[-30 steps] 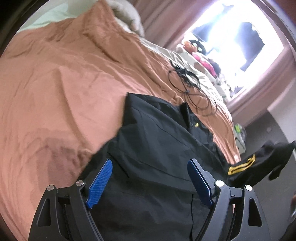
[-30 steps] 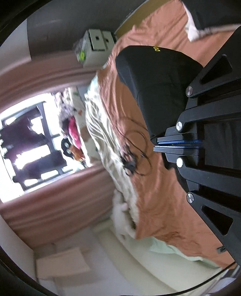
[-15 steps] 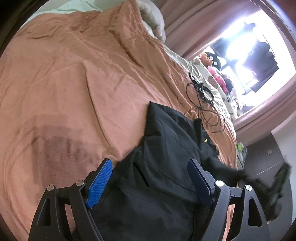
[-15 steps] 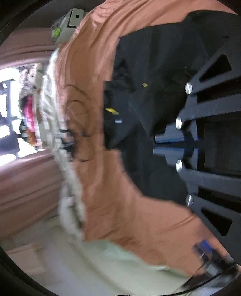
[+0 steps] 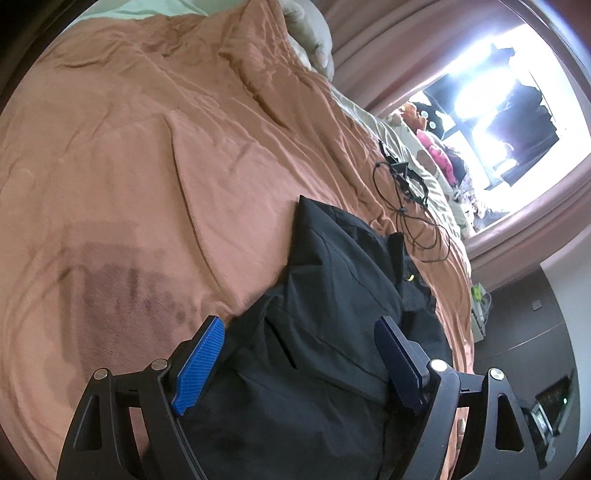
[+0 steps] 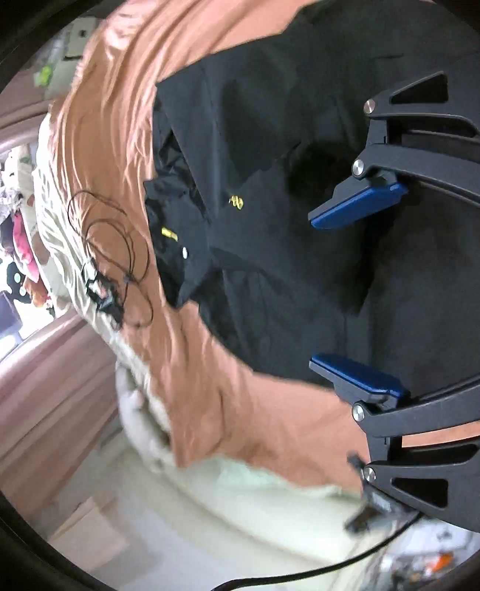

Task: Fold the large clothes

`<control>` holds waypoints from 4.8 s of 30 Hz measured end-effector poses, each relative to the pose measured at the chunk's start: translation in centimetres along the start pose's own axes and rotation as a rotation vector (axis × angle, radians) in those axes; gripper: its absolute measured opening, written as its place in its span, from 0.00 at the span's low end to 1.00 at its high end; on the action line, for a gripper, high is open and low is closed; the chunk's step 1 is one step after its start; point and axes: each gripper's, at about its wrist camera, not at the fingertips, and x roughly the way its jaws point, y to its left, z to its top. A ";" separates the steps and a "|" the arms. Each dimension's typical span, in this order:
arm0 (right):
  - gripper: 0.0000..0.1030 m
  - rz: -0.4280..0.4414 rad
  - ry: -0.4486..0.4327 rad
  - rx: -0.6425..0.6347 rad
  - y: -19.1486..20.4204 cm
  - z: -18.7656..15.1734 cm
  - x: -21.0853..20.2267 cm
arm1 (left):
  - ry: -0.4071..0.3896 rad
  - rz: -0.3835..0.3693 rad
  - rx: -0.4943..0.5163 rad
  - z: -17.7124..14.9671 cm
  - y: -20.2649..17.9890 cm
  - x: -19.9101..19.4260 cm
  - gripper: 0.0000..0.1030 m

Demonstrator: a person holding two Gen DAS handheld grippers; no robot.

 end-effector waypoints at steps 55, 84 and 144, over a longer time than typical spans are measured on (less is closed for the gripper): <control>0.49 -0.061 0.017 -0.001 -3.2 -3.1 3.1 | 0.046 0.021 0.038 -1.2 -0.7 1.3 0.82; 0.95 -0.268 -0.085 0.160 -18.4 -14.8 -16.4 | 0.000 0.098 0.351 -12.0 1.5 -13.0 0.99; 0.51 0.143 -0.216 0.413 -26.7 -30.1 -20.4 | 0.165 -0.143 0.087 -19.6 16.0 -14.0 0.40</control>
